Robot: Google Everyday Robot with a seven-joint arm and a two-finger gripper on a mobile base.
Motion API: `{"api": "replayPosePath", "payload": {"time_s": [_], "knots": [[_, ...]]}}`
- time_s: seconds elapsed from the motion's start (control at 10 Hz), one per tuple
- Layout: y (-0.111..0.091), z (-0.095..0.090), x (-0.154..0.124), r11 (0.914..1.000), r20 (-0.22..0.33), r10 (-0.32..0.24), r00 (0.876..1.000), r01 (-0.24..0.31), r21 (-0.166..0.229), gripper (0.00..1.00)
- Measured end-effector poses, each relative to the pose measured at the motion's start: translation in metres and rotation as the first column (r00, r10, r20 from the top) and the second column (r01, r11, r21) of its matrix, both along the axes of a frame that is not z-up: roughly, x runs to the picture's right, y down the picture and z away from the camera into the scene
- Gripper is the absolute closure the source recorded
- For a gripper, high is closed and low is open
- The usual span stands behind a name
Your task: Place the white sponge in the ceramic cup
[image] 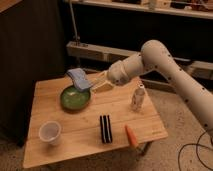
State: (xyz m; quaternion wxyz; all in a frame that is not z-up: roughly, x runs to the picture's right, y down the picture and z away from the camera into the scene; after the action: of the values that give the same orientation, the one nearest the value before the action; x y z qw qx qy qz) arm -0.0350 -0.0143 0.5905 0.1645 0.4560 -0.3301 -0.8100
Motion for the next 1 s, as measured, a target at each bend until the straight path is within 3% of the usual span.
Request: {"api": "replayPosePath", "payload": {"time_s": [0.3,0.4,0.5,0.7,0.8,0.9,1.0], "knots": [[-0.001,0.001,0.000,1.0000,0.000,-0.004,1.000,0.004,-0.002,1.00],[-0.002,-0.001,-0.002,0.9993,0.006,-0.037,0.999,0.037,0.007,1.00],[-0.002,-0.005,-0.012,0.9937,0.038,-0.109,0.993,0.107,0.031,1.00],[0.006,-0.023,-0.045,0.9539,0.097,-0.289,0.952,0.278,0.113,1.00],[0.013,-0.035,-0.062,0.9183,0.114,-0.381,0.917,0.362,0.161,1.00],[0.020,-0.047,-0.081,0.8631,0.110,-0.486,0.867,0.457,0.216,1.00],[0.027,-0.052,-0.086,0.8401,0.094,-0.521,0.848,0.491,0.230,1.00]]}}
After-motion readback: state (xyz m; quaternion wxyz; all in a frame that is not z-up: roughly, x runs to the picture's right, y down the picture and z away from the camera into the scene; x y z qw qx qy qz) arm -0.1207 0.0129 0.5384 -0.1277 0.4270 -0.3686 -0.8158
